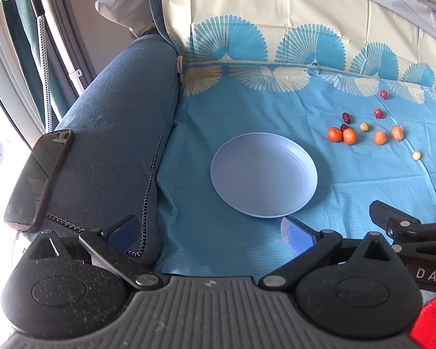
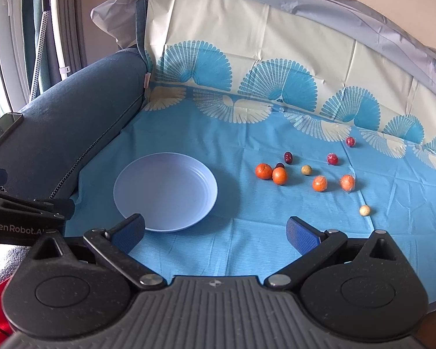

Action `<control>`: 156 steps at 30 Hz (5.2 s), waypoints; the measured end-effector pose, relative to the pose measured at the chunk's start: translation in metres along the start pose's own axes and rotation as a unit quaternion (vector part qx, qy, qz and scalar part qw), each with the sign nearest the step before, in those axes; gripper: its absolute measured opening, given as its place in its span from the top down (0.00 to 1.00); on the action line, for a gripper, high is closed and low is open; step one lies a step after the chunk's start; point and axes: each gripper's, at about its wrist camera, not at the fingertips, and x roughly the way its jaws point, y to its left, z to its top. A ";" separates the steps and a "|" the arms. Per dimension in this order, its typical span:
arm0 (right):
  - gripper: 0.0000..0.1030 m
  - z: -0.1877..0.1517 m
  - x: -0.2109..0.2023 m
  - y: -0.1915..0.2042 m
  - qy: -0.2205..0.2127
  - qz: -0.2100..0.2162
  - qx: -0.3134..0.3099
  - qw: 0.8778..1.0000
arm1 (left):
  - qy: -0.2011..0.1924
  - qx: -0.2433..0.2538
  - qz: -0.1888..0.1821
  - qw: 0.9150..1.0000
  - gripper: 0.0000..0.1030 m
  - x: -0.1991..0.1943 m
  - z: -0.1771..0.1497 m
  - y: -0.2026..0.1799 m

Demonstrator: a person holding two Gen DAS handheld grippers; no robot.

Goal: Organize fruits

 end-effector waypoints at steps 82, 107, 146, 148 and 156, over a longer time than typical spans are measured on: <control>0.01 -0.018 0.203 -0.183 0.017 -0.145 0.202 0.968 | 0.001 0.159 -0.058 0.986 0.00 0.193 0.136 -0.180; 0.67 -0.009 0.318 -0.212 -0.037 -0.145 0.151 0.977 | 0.030 0.259 -0.216 0.941 0.65 0.298 0.158 -0.254; 0.67 -0.046 -0.083 0.029 -0.064 0.095 -0.021 0.993 | -0.022 -0.023 -0.082 0.996 0.65 -0.072 -0.036 0.009; 0.67 -0.049 -0.093 0.034 -0.070 0.097 -0.028 0.992 | -0.027 -0.028 -0.080 0.996 0.65 -0.081 -0.040 0.014; 0.67 -0.047 -0.115 0.037 -0.098 0.097 -0.028 0.990 | -0.048 -0.042 -0.072 0.995 0.65 -0.104 -0.040 0.029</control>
